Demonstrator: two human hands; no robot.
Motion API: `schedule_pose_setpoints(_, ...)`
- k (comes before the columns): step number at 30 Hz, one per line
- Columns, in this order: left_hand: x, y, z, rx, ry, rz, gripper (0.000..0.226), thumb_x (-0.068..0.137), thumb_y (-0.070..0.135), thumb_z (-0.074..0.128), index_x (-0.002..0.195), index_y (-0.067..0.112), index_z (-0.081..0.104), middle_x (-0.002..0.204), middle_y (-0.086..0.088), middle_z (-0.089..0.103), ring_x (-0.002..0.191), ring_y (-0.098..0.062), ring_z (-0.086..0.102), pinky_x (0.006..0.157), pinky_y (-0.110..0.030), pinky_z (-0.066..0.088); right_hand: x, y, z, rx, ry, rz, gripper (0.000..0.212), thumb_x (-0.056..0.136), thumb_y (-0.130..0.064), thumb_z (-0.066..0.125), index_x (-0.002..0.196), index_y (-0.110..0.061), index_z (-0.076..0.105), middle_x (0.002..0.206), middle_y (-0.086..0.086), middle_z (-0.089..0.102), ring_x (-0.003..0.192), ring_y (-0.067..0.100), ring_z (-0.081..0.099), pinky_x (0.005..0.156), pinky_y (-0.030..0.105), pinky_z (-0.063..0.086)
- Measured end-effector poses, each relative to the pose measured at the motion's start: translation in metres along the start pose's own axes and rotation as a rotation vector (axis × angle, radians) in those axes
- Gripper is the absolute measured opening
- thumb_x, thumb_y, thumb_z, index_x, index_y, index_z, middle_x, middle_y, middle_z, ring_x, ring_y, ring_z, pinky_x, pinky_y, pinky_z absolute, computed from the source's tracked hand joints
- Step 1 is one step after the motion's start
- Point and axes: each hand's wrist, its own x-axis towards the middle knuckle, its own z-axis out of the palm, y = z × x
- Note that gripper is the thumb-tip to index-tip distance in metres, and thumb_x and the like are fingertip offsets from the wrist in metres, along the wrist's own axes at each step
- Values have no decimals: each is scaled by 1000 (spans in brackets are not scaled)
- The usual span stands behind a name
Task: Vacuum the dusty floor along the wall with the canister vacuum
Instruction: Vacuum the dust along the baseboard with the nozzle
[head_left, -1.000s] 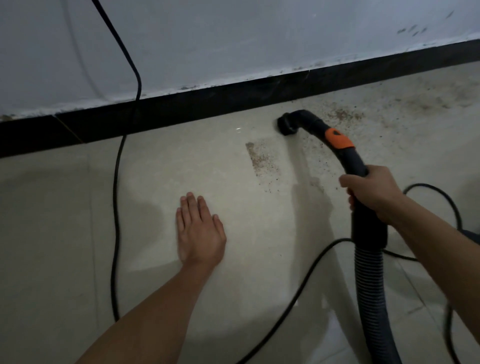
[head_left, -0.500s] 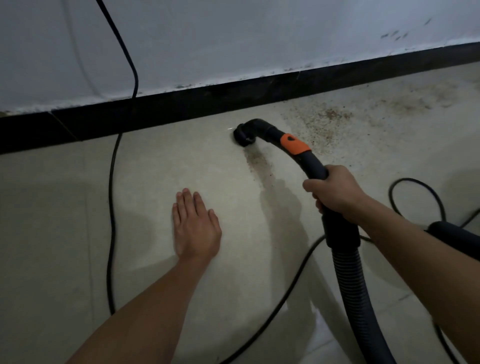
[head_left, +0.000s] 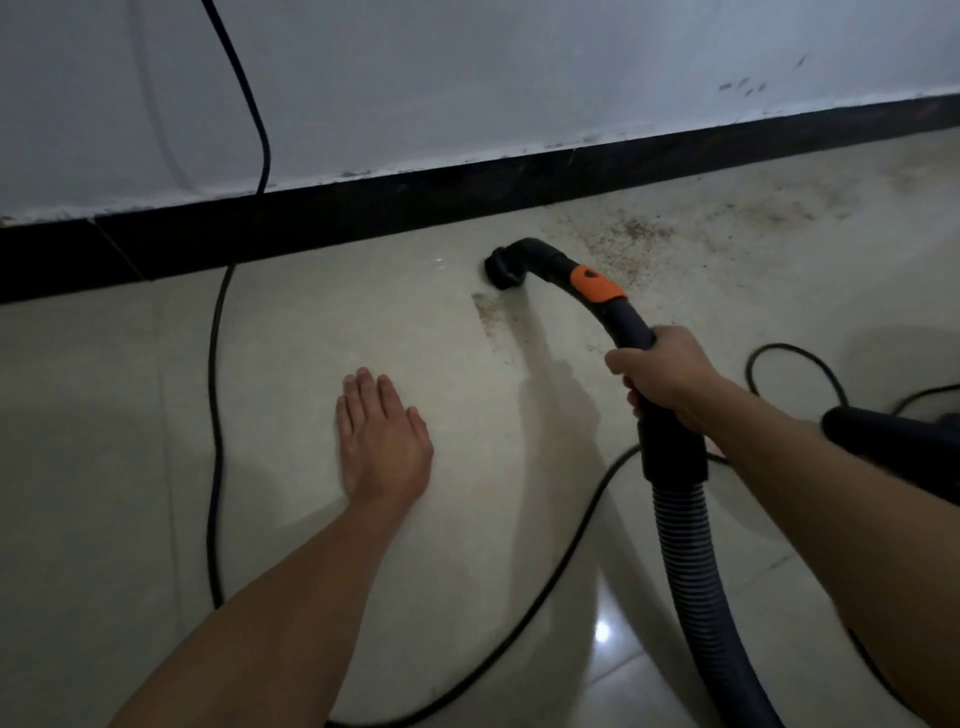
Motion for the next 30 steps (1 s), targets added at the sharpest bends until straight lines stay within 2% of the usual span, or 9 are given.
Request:
schedule_pose_setpoints(2, 0, 2, -3, 7, -27, 5, 56, 94, 26, 44, 141, -5, 40, 150, -26, 32, 141, -38, 25, 118, -46, 17, -18, 22, -16, 24, 31, 30, 20, 74, -13, 70, 88, -4, 59, 60, 10, 57, 40, 21, 51, 45, 31, 48)
schedule_pose_setpoints(6, -7, 3, -8, -4, -69, 28, 59, 96, 28, 41, 144, -6, 32, 153, -26, 25, 144, -37, 20, 119, -46, 12, -44, 39, -18, 48, -18, 30, 19, 74, -12, 69, 87, -4, 59, 56, 9, 56, 38, 20, 50, 43, 30, 47)
schedule_pose_setpoints(10, -37, -9, -10, 20, -60, 113, 62, 97, 34, 30, 145, -4, 31, 154, -23, 26, 145, -34, 20, 119, -45, 12, -45, 26, 9, 90, 35, 29, 22, 77, -13, 69, 95, -4, 60, 64, 11, 59, 44, 22, 54, 49, 32, 50)
schedule_pose_setpoints(13, -43, -16, -11, 45, -69, 146, 66, 95, 39, 22, 148, 0, 27, 157, -18, 22, 147, -30, 15, 119, -41, 8, -45, 9, 33, 9, -53, -44, 22, 76, -17, 69, 92, -10, 57, 67, 10, 61, 43, 20, 57, 46, 28, 49)
schedule_pose_setpoints(15, -42, -18, -10, 48, -71, 144, 63, 98, 38, 25, 149, 1, 26, 158, -17, 20, 147, -28, 13, 120, -41, 7, -43, 4, 35, -36, -82, -69, 22, 74, -18, 70, 90, -12, 56, 66, 10, 62, 39, 18, 56, 43, 26, 47)
schedule_pose_setpoints(20, -44, -18, -12, 42, -64, 139, 67, 93, 39, 23, 148, 1, 29, 157, -17, 23, 147, -29, 16, 120, -41, 10, -41, 35, -13, -16, 91, 11, 20, 75, -17, 71, 88, -6, 61, 63, 11, 62, 43, 23, 57, 49, 32, 51)
schedule_pose_setpoints(24, -44, -18, -14, 39, -68, 144, 65, 95, 38, 25, 148, 0, 29, 157, -18, 23, 147, -30, 16, 120, -42, 10, -60, 60, -37, 39, 4, 62, 15, 76, -11, 68, 85, -3, 58, 52, 8, 55, 41, 21, 51, 48, 33, 50)
schedule_pose_setpoints(27, -45, -17, -16, 45, -70, 148, 65, 95, 38, 24, 148, -1, 29, 156, -19, 23, 147, -31, 16, 120, -43, 10, -78, 66, -30, 77, 2, 70, 16, 78, -8, 68, 88, -2, 59, 56, 10, 55, 41, 20, 50, 45, 31, 48)
schedule_pose_setpoints(30, -45, -16, -15, 43, -77, 148, 61, 99, 35, 33, 148, -1, 27, 157, -19, 20, 147, -30, 14, 120, -43, 9, -86, 61, -10, 52, -33, 4, 15, 77, -10, 68, 86, -5, 58, 57, 10, 56, 40, 22, 51, 44, 31, 47)
